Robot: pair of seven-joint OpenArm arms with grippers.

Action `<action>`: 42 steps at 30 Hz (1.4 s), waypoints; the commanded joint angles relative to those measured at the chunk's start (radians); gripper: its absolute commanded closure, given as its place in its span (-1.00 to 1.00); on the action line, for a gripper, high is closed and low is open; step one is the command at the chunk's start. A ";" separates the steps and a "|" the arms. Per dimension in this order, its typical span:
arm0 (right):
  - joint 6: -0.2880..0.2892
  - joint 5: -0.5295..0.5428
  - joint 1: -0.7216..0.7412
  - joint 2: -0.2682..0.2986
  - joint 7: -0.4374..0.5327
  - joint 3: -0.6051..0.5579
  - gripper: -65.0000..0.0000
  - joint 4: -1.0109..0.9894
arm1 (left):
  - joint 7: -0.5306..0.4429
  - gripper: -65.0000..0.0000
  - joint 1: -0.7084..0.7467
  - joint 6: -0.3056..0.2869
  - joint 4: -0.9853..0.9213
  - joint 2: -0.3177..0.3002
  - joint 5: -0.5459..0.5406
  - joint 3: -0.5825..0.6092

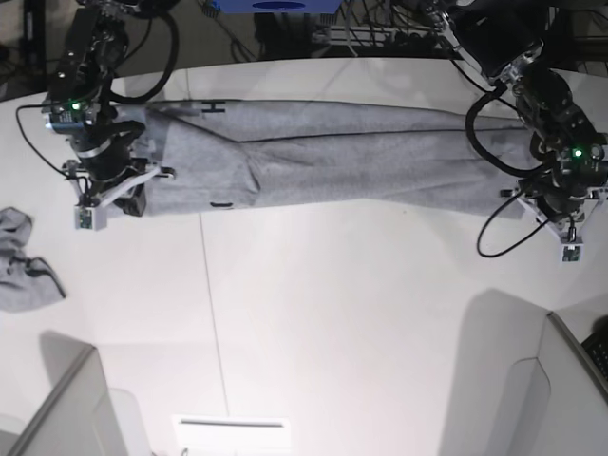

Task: Fold the T-shirt properly
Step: 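Release the hem and lower both grippers onto the folded strip's ends, then grasp the strip end near the left gripper with the left gripper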

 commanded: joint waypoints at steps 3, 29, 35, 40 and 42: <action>0.001 0.004 -0.012 0.003 0.024 -0.016 1.00 0.013 | -0.007 -0.13 0.051 -0.008 -0.071 -0.060 -0.184 -0.097; -0.002 0.002 -0.046 0.003 0.026 -0.128 1.00 0.003 | -0.281 0.29 0.209 -0.002 -0.640 -0.242 -0.472 0.126; -0.002 0.004 -0.046 0.003 0.026 -0.127 1.00 0.003 | -0.283 1.00 0.140 -0.002 -0.685 -0.272 -0.464 0.055; -0.002 0.004 -0.063 0.003 0.029 -0.127 1.00 0.007 | -0.283 1.00 0.118 -0.002 -0.623 -0.328 -0.466 -0.037; -0.002 0.004 -0.063 0.003 0.027 -0.127 1.00 0.006 | -0.281 1.00 0.129 0.000 -0.554 -0.330 -0.464 -0.039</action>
